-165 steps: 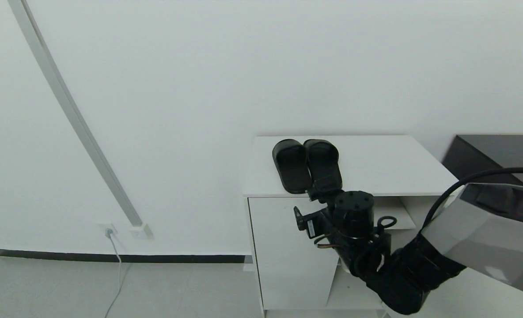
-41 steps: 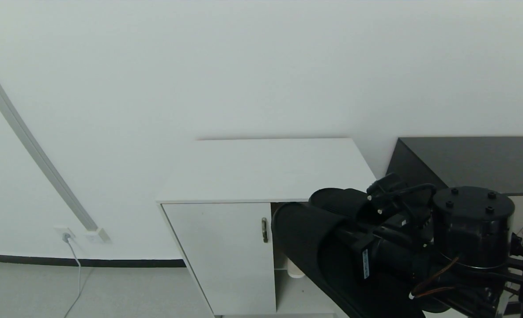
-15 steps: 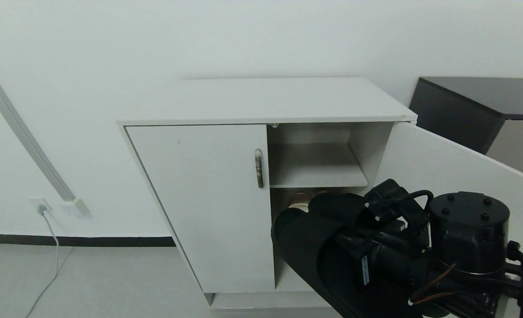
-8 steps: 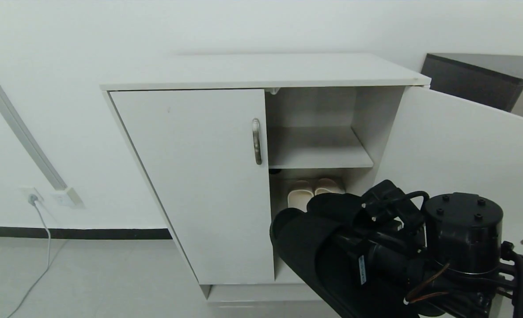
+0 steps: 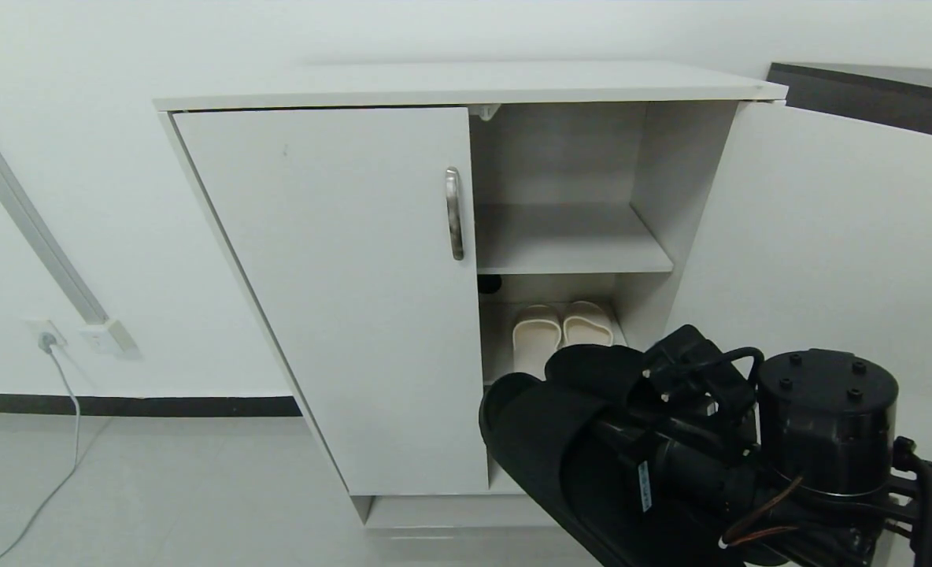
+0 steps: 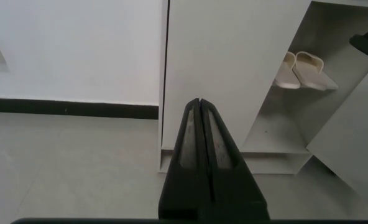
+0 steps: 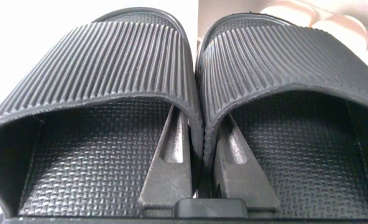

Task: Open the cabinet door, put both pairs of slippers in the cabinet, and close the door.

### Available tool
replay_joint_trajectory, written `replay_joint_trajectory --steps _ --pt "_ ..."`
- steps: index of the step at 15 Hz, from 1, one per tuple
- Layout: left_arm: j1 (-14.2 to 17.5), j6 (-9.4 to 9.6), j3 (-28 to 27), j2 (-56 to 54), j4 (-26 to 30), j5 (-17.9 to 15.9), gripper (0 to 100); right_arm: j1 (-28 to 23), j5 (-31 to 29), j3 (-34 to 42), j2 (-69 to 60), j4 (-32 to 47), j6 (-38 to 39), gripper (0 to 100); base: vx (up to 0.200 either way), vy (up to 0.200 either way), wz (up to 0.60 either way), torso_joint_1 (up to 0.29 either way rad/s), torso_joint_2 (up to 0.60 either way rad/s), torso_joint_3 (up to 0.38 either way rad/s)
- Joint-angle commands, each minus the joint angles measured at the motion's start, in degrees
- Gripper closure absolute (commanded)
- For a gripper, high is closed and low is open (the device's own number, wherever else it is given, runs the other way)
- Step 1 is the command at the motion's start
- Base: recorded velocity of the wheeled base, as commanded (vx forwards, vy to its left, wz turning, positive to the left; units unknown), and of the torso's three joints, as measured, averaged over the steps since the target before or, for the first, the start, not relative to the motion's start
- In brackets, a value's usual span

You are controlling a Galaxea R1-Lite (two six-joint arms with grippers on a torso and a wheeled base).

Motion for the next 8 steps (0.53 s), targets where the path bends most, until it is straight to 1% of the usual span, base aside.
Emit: replay_joint_trajectory --steps 1,6,8 --pt "0.01 -0.04 0.01 0.07 -0.01 0.02 100 0.12 -0.01 0.10 0.12 -0.03 -0.15 100 0.000 0.000 0.00 0.000 0.00 0.000" --pt "0.01 -0.04 0.01 0.07 -0.01 0.02 100 0.47 -0.01 1.33 0.20 -0.56 -1.39 100 0.000 0.000 0.00 0.000 0.00 0.000" --pt "0.01 -0.04 0.01 0.07 -0.01 0.02 100 0.73 0.17 1.95 0.38 -0.82 -2.35 100 0.000 0.000 -0.60 0.000 0.00 0.005"
